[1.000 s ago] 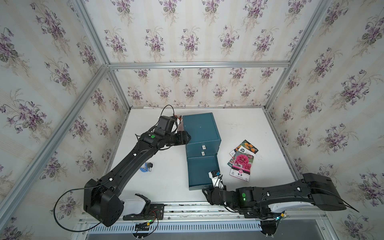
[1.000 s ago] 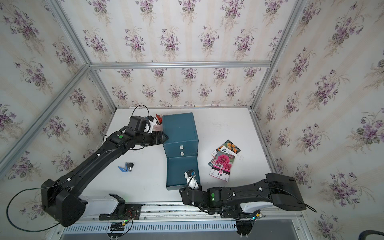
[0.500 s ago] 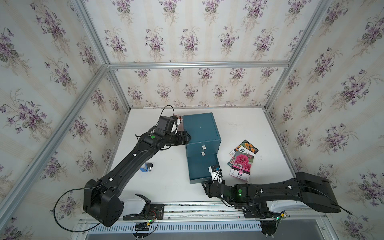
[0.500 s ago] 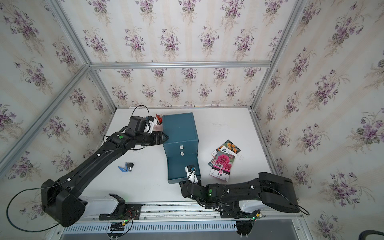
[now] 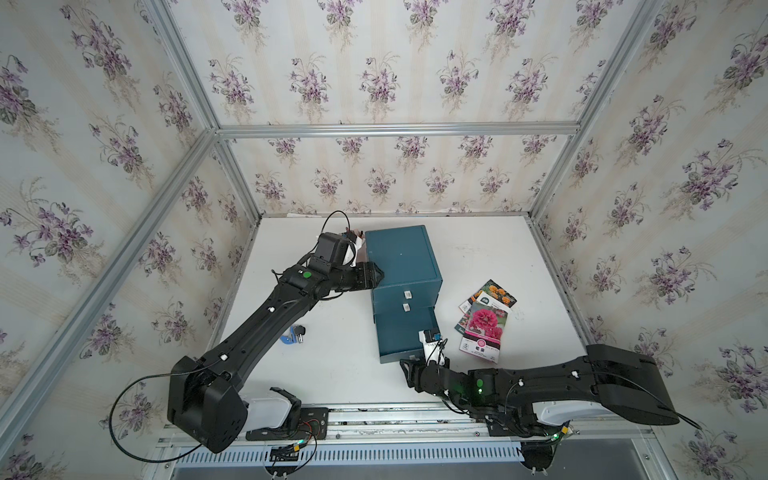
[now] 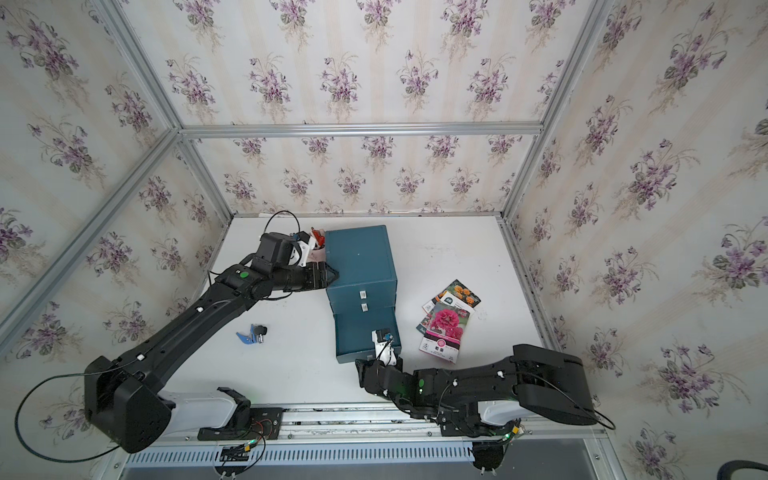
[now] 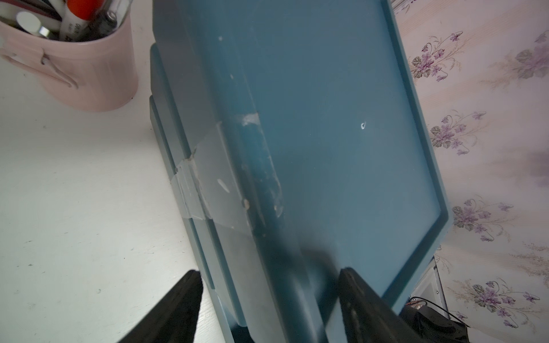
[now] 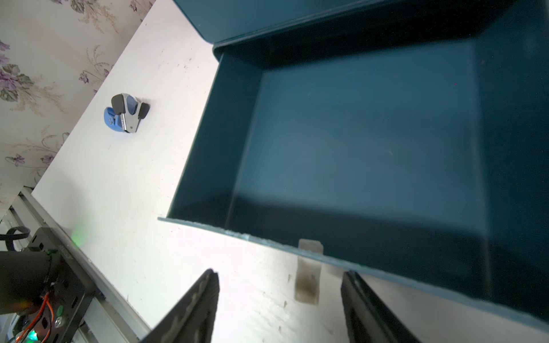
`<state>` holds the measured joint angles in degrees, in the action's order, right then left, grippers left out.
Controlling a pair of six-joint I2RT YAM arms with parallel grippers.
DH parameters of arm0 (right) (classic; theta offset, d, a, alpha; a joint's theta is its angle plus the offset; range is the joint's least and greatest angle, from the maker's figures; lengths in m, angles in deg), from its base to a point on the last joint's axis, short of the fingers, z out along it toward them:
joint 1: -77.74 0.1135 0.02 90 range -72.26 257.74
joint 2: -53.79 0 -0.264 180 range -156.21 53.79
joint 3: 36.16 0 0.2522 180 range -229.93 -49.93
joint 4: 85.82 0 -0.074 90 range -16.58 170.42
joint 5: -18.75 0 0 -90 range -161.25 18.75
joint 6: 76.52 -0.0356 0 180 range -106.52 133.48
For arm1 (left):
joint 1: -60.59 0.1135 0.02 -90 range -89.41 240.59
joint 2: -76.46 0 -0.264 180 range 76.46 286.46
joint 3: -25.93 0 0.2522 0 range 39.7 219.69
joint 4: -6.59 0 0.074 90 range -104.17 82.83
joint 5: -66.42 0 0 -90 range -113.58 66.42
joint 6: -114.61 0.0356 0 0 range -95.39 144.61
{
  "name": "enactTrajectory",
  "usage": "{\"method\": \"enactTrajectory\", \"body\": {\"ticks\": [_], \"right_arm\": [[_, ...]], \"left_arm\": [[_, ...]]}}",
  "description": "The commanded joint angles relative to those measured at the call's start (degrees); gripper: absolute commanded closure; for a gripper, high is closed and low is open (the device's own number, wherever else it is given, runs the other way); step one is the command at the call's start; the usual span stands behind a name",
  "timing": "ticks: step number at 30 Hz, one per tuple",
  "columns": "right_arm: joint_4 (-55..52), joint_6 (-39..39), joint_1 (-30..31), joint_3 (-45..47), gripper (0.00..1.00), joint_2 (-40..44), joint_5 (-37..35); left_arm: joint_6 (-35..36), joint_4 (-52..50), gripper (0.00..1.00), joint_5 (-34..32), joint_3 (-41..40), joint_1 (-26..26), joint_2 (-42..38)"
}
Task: Take the seed bags out of the drawer
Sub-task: Close the drawer in the storage box.
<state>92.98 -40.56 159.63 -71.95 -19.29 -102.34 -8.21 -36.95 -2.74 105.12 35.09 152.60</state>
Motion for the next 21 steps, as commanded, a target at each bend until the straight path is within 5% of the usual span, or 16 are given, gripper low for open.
{"method": "enactTrajectory", "body": {"ticks": [1,9,21], "right_arm": [[1.4,-1.4,0.0,0.7,0.29,0.9,-3.8],[3.6,-2.9,0.4,0.7,0.27,-2.9,-7.1],[13.9,7.2,0.4,0.2,0.27,-8.0,-7.5]], "left_arm": [[1.6,-7.0,0.24,-2.3,-0.7,0.0,0.3],[1.6,-7.2,0.24,-2.4,-0.3,0.0,0.7],[1.5,-6.6,0.23,-2.3,-0.7,0.0,1.8]]}}
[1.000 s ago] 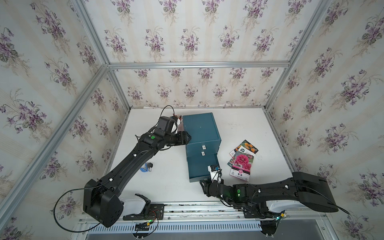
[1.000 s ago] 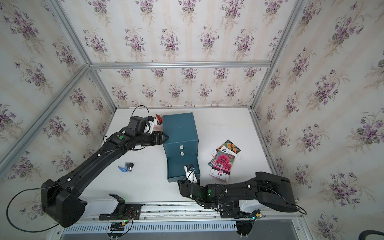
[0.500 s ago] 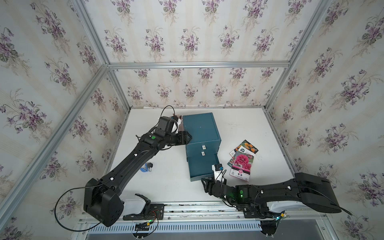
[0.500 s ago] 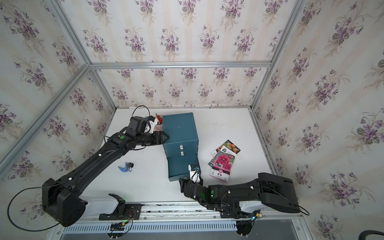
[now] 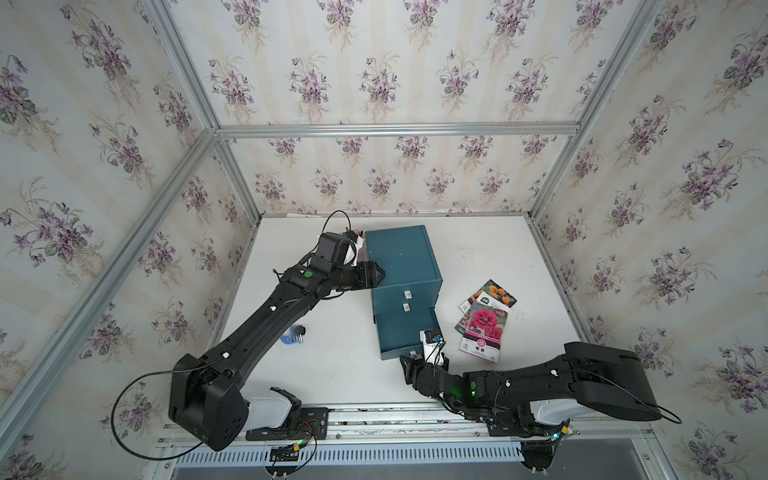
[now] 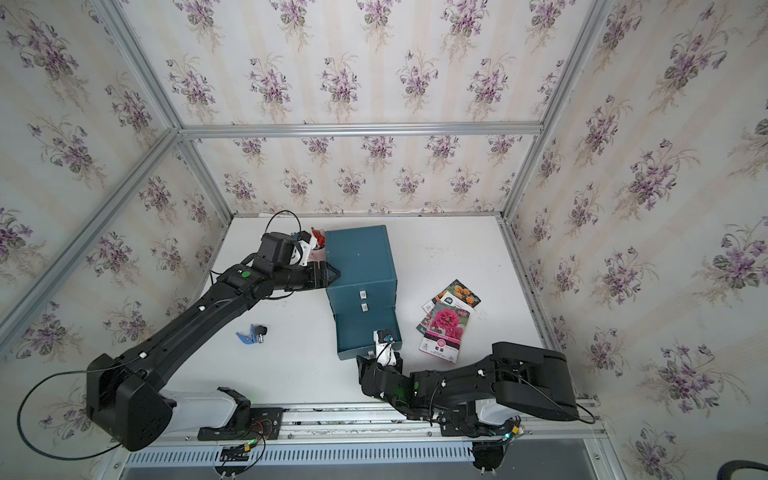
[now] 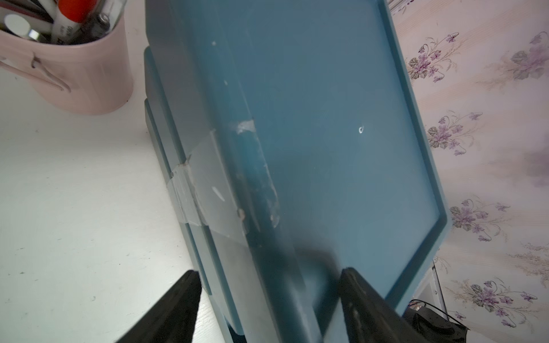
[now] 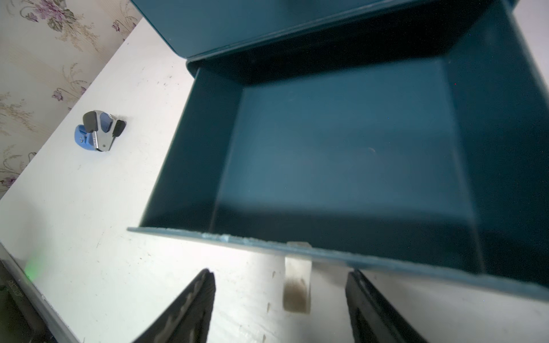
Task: Take the seed bags out of the drawer
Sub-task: Close the drawer in the storage box.
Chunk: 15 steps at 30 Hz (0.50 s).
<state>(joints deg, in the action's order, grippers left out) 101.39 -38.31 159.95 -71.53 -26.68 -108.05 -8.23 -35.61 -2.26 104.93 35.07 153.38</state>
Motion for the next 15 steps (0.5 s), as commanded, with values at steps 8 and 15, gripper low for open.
{"method": "enactTrajectory", "body": {"ticks": [8,15], "right_arm": [[14.1,14.3,-1.4,-2.6,0.27,-8.9,-8.2],[20.7,24.7,-4.5,-8.8,0.28,-17.9,-4.7]], "left_arm": [[3.8,-8.6,0.27,-1.6,0.2,0.0,2.8],[6.8,-9.3,0.34,-1.4,-0.1,0.0,3.4]]}}
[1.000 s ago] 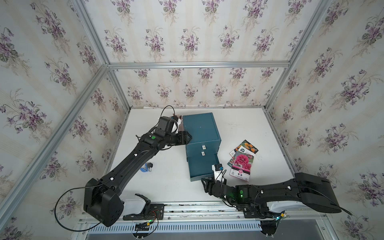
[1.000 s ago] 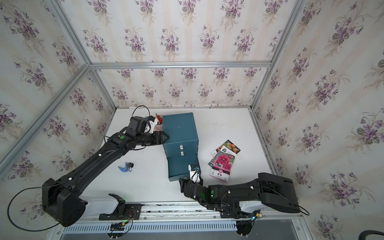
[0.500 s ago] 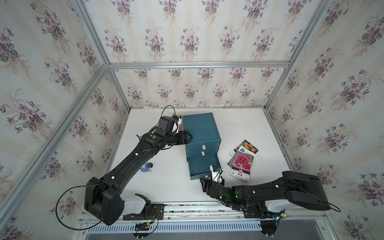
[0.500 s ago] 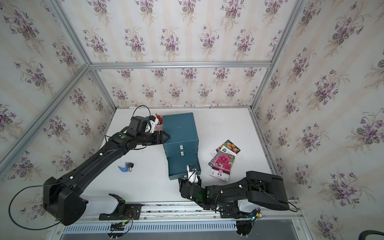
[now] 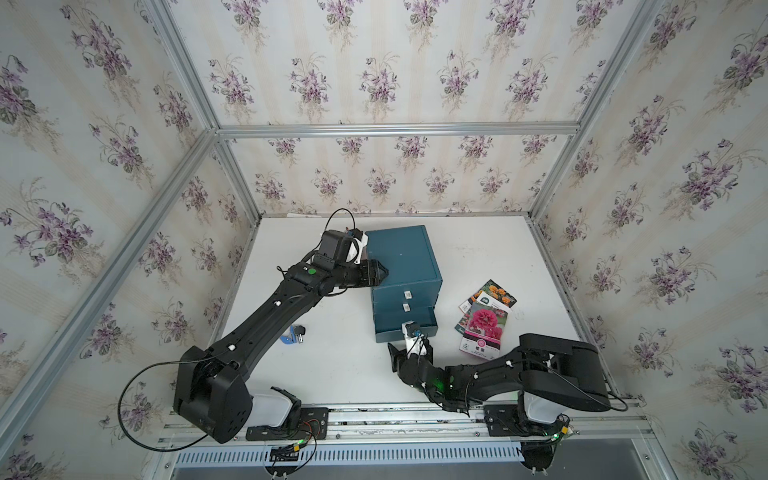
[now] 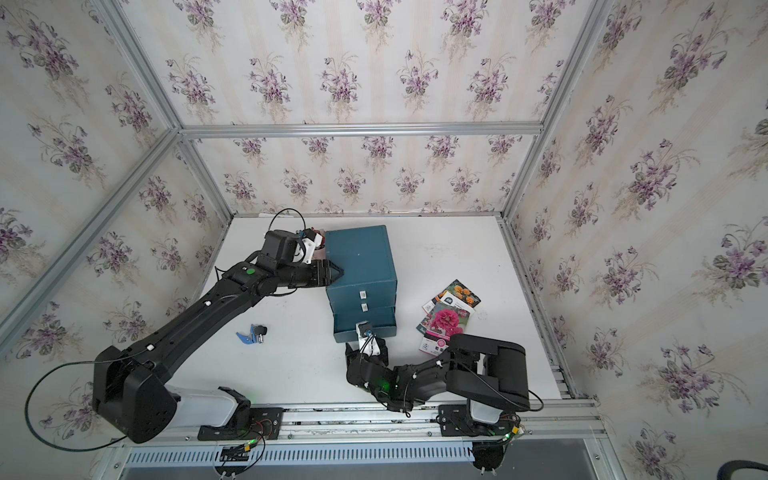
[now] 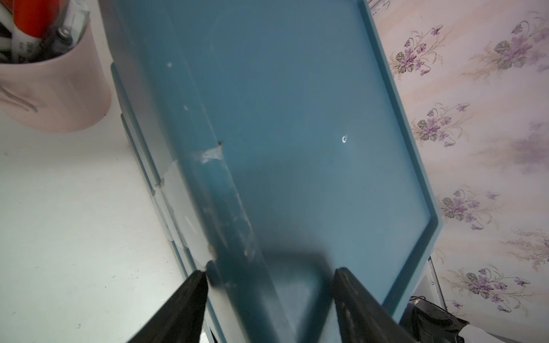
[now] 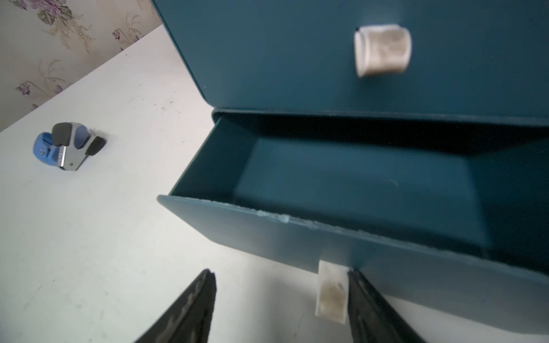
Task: Take the seed bags out of the drawer
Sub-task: Close the drawer in the storage box.
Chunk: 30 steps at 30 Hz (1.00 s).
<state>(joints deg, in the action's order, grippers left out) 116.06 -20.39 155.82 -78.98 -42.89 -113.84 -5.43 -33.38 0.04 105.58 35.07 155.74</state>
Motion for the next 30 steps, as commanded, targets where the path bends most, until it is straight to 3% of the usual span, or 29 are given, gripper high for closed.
{"method": "enactTrajectory", "body": {"ticks": [1,10,16,19,23,30], "right_arm": [[6.6,8.0,-0.5,-2.0,0.27,-2.5,0.8],[11.6,14.0,-2.4,-5.7,0.28,-8.4,1.3],[12.3,10.7,-4.0,-4.1,0.27,-8.2,-4.0],[16.3,9.6,-6.7,-1.1,0.28,-7.6,-3.0],[27.7,14.6,-8.2,2.6,0.26,-8.8,-0.4],[31.6,17.8,-9.5,1.0,0.25,-12.0,0.5]], "left_arm": [[4.5,-11.8,0.35,-3.7,-0.8,0.0,1.0],[7.8,-12.5,0.44,-3.4,-0.8,0.0,1.4],[7.7,-12.8,0.44,-3.6,-1.3,-0.1,1.4],[7.7,-12.8,0.44,-3.8,-1.8,-0.1,1.4],[8.1,-13.2,0.44,-4.1,-2.0,0.0,1.4],[8.6,-13.5,0.44,-3.9,-2.4,0.0,0.9]]}}
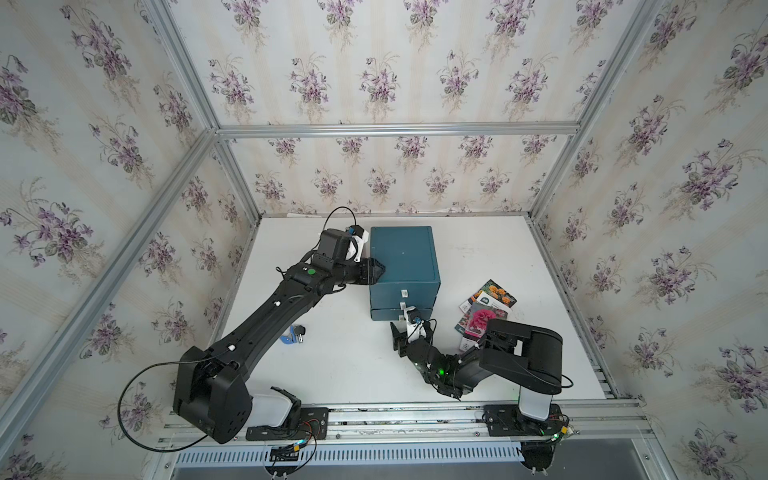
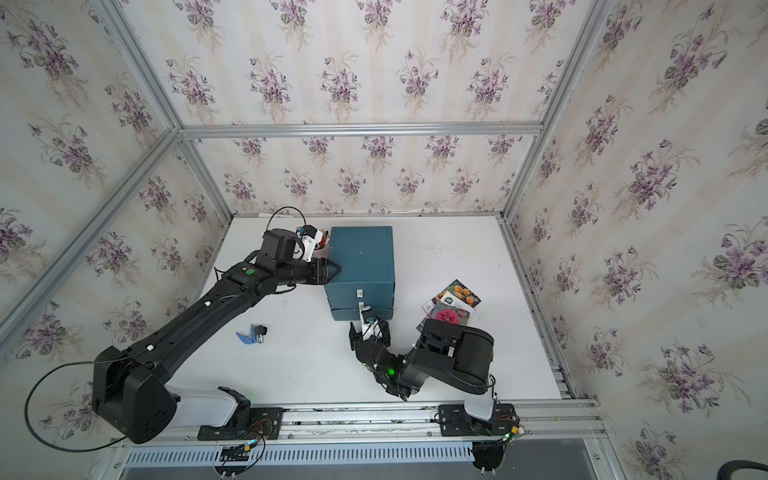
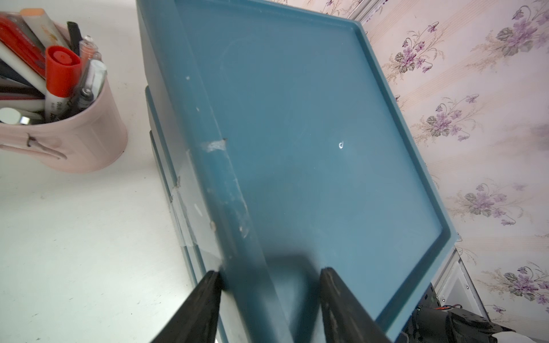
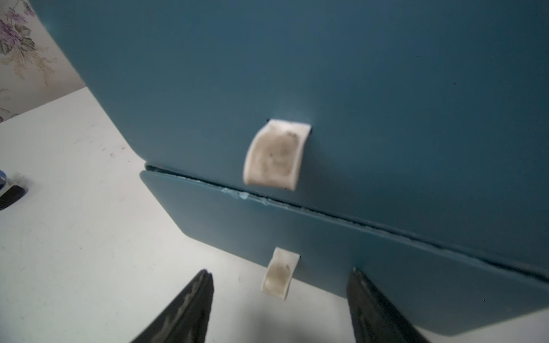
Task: Take the seed bags out of the drawer
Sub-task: Close the drawer in the storage box, then reset both arms
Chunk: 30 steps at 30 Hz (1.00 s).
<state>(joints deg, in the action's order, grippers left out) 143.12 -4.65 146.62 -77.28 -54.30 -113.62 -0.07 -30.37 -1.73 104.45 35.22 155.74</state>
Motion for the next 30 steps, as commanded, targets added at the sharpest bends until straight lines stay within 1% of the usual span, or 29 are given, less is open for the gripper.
{"method": "enactTrajectory", "body": {"ticks": [1,2,8,9,11,12,14,16,18,21,23,24,26,27,28,29,30], "right_arm": [[4.8,2.0,-0.5,-0.8,0.25,-0.8,0.1],[4.6,2.0,-0.7,-1.0,0.25,-0.8,-0.2],[2.7,2.2,-1.0,-1.1,0.25,0.4,-0.6],[2.4,2.2,-0.9,-0.2,0.17,1.6,-0.5],[2.3,2.0,0.1,2.8,0.10,5.4,-1.1],[1.9,2.1,1.2,4.7,0.05,8.3,-1.9],[-2.7,2.7,4.7,6.9,0.02,14.5,-5.6],[-12.3,2.5,9.1,7.5,0.01,22.7,-10.2],[-25.2,-0.2,11.3,6.6,0.01,31.1,-11.3],[-45.9,-7.3,11.6,3.1,0.00,44.4,-13.4],[-56.0,-8.7,11.4,0.2,0.00,51.7,-15.9],[-61.1,-9.1,10.7,-1.8,0.00,54.9,-17.4],[-71.6,-11.1,6.3,-6.7,0.00,58.8,-16.5],[-76.2,-12.1,3.3,-9.3,0.00,59.8,-14.4],[-78.7,-10.8,-2.4,-11.6,0.00,60.7,-9.8],[-79.7,-9.7,-5.8,-12.8,0.00,60.9,-6.7],[-80.7,-8.8,-11.1,-14.3,0.00,60.6,-2.9]], "left_arm": [[3.2,-16.5,0.46,-1.9,-1.5,-0.1,0.7],[3.3,-16.5,0.48,-1.8,-1.6,-0.2,0.7],[2.9,-16.5,0.47,-1.9,-1.9,-0.1,0.7],[2.7,-16.4,0.47,-2.0,-2.0,-0.2,0.6],[2.2,-16.1,0.45,-1.8,-2.1,-0.2,0.1],[2.0,-16.1,0.42,-1.8,-2.0,-0.1,-0.1],[1.6,-16.0,0.37,-1.9,-1.6,-0.2,-0.7],[1.3,-16.6,0.34,-2.0,-0.4,-0.2,-1.2],[1.5,-17.8,0.31,-2.4,1.6,-0.2,-1.5],[1.8,-19.6,0.29,-2.7,5.8,-0.2,-2.4],[2.0,-21.0,0.26,-3.0,9.5,-0.2,-3.0],[2.0,-22.0,0.25,-3.7,11.8,-0.1,-3.3],[2.7,-24.3,0.23,-5.5,16.7,-0.1,-4.0],[3.4,-25.0,0.22,-7.0,19.1,-0.1,-4.6],[4.1,-25.5,0.20,-9.3,21.2,-0.1,-5.5],[4.6,-25.6,0.18,-12.1,22.8,-0.1,-6.4],[5.3,-25.1,0.15,-15.9,24.1,-0.1,-7.9]]}}
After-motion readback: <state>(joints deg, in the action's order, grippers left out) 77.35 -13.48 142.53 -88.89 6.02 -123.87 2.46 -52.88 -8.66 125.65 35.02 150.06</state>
